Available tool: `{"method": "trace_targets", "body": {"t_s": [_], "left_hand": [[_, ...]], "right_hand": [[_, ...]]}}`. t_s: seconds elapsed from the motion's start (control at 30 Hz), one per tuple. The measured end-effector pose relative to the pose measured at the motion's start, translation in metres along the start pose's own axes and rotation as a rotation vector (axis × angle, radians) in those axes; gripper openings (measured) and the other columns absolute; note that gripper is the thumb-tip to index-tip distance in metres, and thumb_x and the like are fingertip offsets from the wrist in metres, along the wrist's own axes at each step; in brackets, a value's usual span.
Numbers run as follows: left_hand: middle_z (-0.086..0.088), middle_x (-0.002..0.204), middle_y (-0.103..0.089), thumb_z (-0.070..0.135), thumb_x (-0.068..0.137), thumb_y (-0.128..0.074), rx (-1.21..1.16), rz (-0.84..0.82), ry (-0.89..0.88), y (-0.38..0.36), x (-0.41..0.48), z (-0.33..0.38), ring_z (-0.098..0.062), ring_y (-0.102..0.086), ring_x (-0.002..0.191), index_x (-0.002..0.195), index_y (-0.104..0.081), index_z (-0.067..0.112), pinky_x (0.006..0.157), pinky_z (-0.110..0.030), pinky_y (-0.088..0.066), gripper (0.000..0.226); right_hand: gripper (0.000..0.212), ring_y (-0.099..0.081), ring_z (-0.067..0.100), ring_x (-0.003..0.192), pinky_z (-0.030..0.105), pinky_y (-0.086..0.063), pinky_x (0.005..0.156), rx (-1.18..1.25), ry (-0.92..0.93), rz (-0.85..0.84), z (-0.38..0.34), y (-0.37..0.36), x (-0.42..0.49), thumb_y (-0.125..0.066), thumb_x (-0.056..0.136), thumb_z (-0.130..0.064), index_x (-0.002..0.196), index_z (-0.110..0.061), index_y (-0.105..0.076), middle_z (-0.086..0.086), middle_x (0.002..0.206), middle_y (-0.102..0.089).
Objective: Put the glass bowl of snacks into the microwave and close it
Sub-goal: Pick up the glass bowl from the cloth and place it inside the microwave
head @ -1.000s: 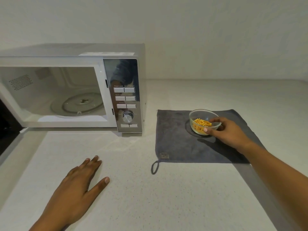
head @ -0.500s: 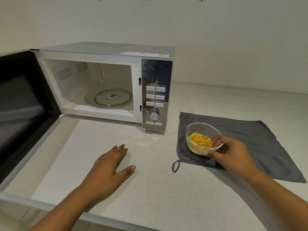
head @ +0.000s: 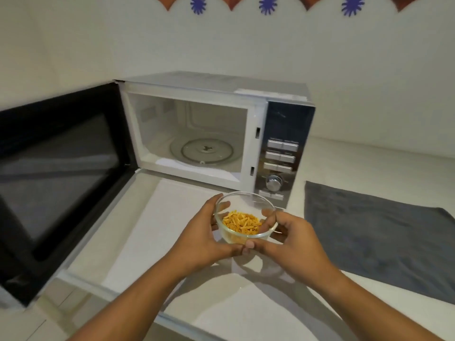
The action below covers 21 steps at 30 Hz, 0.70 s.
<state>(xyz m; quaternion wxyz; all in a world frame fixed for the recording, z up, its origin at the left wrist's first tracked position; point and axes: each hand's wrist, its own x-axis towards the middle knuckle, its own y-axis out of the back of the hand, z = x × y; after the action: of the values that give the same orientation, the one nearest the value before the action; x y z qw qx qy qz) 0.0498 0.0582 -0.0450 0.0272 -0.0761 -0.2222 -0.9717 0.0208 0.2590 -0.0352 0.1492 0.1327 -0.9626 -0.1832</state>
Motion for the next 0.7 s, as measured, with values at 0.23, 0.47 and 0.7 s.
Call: {"method": "trace_targets", "body": {"t_s": [0.23, 0.47, 0.7], "left_hand": [[0.014, 0.129, -0.060, 0.032, 0.036, -0.098, -0.160, 0.132, -0.006, 0.053, 0.047, -0.009, -0.005, -0.058, 0.117, 0.137, -0.044, 0.030, 0.093, -0.023, -0.051, 0.114], [0.018, 0.118, -0.058, 0.018, 0.047, -0.096, -0.212, 0.194, -0.037, 0.082, 0.099, -0.006, -0.003, -0.059, 0.108, 0.121, -0.044, 0.039, 0.081, -0.018, -0.051, 0.093], [0.015, 0.119, -0.050, 0.020, 0.055, -0.093, -0.128, 0.200, -0.073, 0.095, 0.144, -0.005, -0.006, -0.051, 0.106, 0.136, -0.035, 0.028, 0.073, -0.009, -0.040, 0.100]], "right_hand": [[0.114, -0.055, 0.009, 0.122, 0.016, -0.051, 0.089, 0.043, -0.003, -0.110, -0.037, -0.031, 0.067, -0.089, 0.053, -0.044, 0.149, -0.040, -0.028, -0.014, 0.136, -0.052], [0.087, -0.057, 0.016, 0.121, 0.038, -0.047, 0.099, 0.334, -0.177, -0.030, -0.059, -0.059, 0.130, -0.070, 0.060, -0.073, 0.134, -0.031, -0.047, -0.006, 0.133, -0.058], [0.051, -0.063, 0.027, 0.115, 0.047, -0.047, 0.104, 0.542, -0.242, 0.103, -0.057, -0.077, 0.186, -0.046, 0.083, -0.052, 0.121, -0.022, -0.063, 0.009, 0.121, -0.069]]}}
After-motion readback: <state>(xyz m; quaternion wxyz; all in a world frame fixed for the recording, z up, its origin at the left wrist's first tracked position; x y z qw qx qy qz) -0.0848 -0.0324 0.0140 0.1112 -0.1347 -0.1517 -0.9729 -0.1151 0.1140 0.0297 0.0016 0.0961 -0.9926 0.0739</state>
